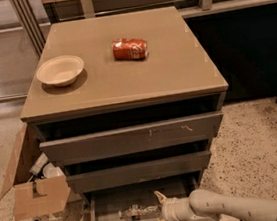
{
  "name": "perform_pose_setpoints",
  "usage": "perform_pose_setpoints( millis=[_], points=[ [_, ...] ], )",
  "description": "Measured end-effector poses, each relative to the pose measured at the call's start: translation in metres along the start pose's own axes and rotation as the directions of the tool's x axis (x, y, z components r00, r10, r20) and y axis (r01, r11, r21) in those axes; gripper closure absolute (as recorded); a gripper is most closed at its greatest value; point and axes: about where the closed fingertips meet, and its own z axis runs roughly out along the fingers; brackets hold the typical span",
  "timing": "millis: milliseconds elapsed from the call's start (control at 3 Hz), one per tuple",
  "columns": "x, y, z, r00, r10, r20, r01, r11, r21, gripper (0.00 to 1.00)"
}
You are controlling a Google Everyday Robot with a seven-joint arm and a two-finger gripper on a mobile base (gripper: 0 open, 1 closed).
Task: Pick water bottle from bottom drawer and place on counter
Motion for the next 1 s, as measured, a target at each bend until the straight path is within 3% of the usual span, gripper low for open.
perform_pose_setpoints(
  millis=[333, 667, 1000],
  points=[
    [0.014, -0.017, 0.035, 0.999, -0.019, -0.028, 0.018, 0.9996, -0.020, 0.00],
    [0.013, -0.018, 0.041, 0.999, -0.037, -0.029, 0.037, 0.9991, -0.023, 0.00],
    [0.009, -0.024, 0.057, 0.995, -0.094, -0.031, 0.093, 0.9952, -0.029, 0.00]
  ],
)
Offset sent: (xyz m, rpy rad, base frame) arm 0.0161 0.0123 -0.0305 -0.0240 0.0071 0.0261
